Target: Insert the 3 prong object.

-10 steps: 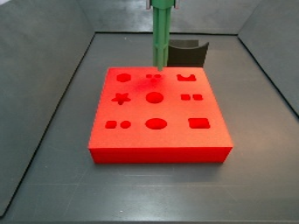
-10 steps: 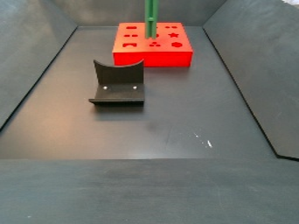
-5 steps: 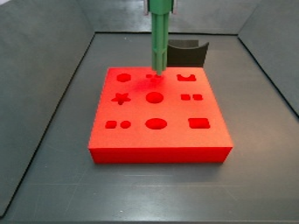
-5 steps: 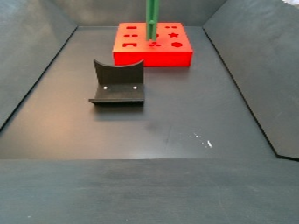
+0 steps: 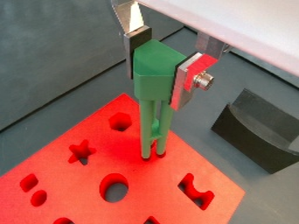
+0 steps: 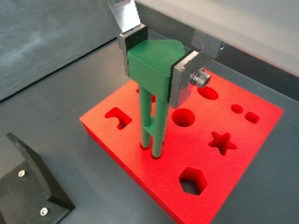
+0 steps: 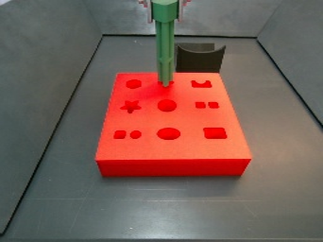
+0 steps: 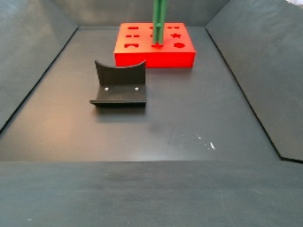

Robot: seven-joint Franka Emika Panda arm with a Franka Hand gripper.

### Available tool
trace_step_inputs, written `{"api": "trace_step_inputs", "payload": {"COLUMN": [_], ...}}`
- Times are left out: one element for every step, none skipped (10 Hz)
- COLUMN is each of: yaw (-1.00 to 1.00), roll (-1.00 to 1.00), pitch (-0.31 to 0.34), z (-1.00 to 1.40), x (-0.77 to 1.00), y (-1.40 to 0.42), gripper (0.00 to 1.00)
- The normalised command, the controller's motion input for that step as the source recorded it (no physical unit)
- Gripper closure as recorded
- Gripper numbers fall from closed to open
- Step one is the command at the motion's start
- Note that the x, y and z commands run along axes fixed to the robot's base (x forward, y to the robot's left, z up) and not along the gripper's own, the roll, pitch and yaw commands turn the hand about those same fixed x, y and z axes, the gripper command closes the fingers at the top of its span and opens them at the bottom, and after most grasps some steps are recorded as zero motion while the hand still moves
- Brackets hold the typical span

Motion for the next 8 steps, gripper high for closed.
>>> {"api": "trace_step_inputs", "payload": {"yaw": [0.42,0.27,0.13,0.00,-0.08,-0.11,-0.13,-0.14], "roll": [-0.08,-0.06,-0.01,0.00,0.00,0.02,0.05,0.07], "pitch": [-0.131,-0.107,-0.077,-0.040,0.000,0.000,0.000,0.027], "z": [-0.15,-0.13,-0.13,-0.11,-0.15,-0.15,-0.14,-0.25], "x": [0.01,-0.06,-0.09,-0.01,0.00,0.00,0.00,0.25], "y": [0.00,0.00,0.00,0.00,0.00,0.00,0.00,0.00], "gripper": [1.00,1.00,1.00,1.00,1.00,1.00,1.00,1.00]}}
